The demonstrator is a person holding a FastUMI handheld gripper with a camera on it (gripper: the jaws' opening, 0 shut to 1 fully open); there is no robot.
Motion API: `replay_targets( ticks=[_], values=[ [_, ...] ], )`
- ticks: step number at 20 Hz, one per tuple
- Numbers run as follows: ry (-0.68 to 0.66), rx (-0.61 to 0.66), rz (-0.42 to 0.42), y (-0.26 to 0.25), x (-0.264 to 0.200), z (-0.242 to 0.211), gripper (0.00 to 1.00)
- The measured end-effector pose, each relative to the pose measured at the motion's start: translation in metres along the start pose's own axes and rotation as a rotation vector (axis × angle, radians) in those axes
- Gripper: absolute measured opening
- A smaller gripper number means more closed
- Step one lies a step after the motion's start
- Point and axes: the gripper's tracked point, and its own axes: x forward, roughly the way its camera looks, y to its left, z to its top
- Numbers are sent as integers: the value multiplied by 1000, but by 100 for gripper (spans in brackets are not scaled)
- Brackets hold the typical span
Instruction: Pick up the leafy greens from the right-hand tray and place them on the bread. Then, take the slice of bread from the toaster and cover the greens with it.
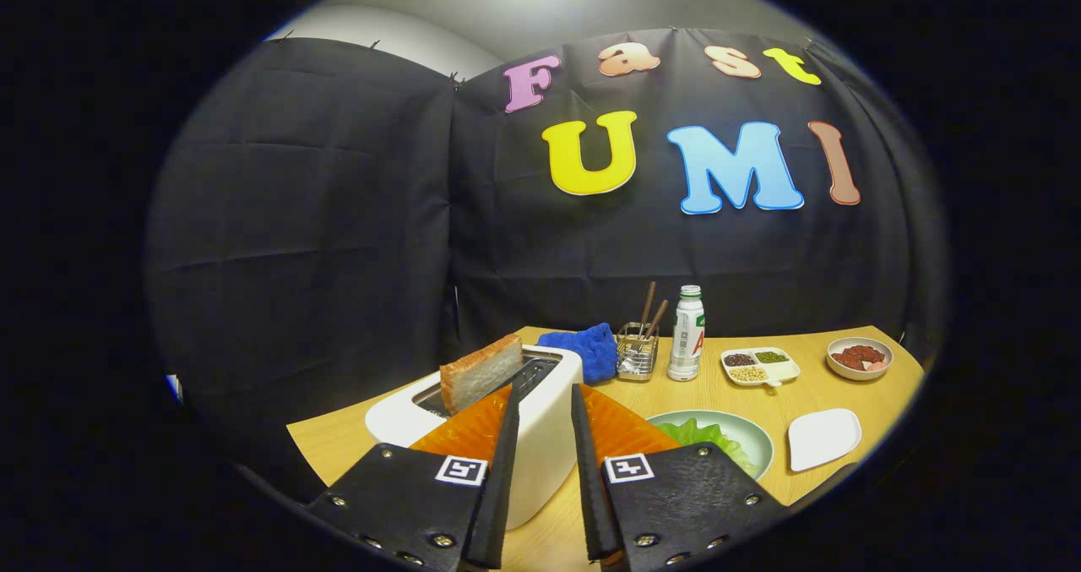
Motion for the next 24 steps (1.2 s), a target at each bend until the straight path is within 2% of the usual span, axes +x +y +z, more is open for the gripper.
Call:
replay_targets(
  ticks=[7, 12, 22, 24],
  values=[
    [22, 4, 3, 51, 24, -5, 37],
    [61, 0, -19, 61, 36, -11, 37],
    [139, 15, -184, 65, 67, -20, 37],
    [129, -6, -216, 59, 73, -18, 31]
  ],
)
